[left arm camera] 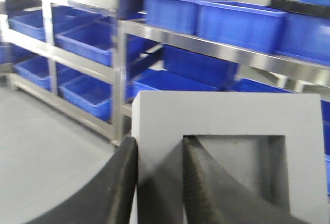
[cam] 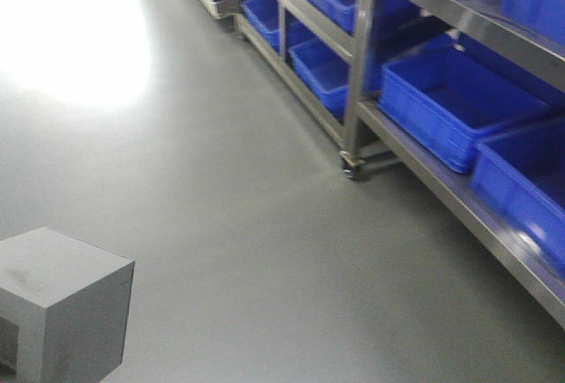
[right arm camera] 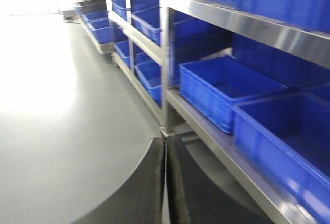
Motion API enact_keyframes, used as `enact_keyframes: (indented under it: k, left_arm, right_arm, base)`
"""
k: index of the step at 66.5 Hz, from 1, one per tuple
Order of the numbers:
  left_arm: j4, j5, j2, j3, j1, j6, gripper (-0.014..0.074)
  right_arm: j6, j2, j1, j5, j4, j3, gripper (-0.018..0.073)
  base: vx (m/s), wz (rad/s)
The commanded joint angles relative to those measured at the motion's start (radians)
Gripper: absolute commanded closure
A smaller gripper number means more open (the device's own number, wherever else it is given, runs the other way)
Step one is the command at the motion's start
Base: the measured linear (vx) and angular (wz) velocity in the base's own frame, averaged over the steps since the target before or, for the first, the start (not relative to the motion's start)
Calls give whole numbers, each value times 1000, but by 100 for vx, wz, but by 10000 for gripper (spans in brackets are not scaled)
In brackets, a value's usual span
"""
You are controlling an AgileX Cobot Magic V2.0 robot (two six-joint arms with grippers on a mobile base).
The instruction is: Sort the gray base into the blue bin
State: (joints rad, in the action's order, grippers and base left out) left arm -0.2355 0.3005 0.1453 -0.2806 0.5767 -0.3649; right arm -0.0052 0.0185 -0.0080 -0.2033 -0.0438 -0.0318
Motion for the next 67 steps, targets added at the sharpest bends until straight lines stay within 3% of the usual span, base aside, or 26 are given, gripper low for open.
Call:
enact_keyframes:
  k: [1, 33, 67]
  left_arm:
    - [3, -110, 5, -30, 5, -4, 603]
    - [3, -110, 5, -30, 5, -4, 603]
    - [3, -110, 5, -30, 5, -4, 603]
  right_arm:
    - [-7, 8, 3, 77, -9, -5, 564]
    - [-7, 8, 3, 77, -9, -5, 564]
    - [-7, 8, 3, 77, -9, -5, 564]
  base:
    - [25, 61]
    - [28, 52]
    - [39, 21]
